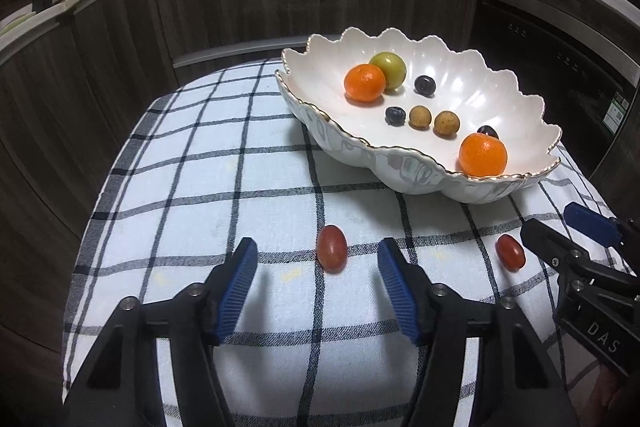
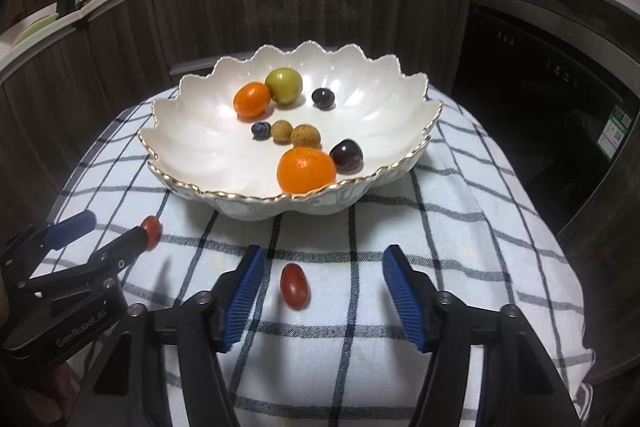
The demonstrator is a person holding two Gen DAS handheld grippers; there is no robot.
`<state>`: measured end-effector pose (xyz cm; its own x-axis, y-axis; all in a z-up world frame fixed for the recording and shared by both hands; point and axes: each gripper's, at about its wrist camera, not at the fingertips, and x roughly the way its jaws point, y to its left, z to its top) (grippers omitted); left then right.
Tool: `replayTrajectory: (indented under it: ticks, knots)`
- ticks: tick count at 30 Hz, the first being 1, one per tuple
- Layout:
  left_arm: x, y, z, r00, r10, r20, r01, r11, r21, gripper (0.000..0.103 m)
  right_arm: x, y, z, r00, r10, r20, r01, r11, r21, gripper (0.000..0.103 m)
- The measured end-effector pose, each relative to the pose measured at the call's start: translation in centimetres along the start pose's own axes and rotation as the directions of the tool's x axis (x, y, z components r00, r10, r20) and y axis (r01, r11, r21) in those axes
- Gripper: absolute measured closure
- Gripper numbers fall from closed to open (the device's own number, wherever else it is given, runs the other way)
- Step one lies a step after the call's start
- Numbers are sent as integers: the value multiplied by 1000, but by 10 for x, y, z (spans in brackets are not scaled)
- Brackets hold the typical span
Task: Organize fruits
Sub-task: 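Grasp one red date with the left tool while the right tool grasps the other red date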
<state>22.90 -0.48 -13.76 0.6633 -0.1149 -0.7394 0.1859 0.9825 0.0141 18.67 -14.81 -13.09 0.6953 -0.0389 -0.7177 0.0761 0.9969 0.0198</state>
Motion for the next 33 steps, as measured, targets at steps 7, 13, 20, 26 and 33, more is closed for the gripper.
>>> replayTrajectory:
  ticks: [7, 13, 20, 26, 33]
  knots:
    - [8, -1, 2, 1000, -1, -15, 1, 1000, 18, 46, 9, 7, -5, 1000, 12, -27, -13, 1000, -25, 54]
    - [18, 0, 0, 999, -31, -41, 31, 1000, 2, 54, 15, 12, -8, 998, 34, -56, -36, 999, -39, 68]
    - [26, -1, 0, 997, -40, -61, 40, 999, -3, 55, 22, 12, -10, 996, 44, -76, -46, 998, -33, 70]
    - [29, 1, 1, 996, -58, -63, 56, 998, -28, 60, 26, 12, -11, 995, 51, -87, -54, 998, -28, 76]
    - [30, -1, 1, 996, -67, -62, 66, 997, -29, 71, 28, 13, -12, 994, 59, -96, -62, 998, -30, 76]
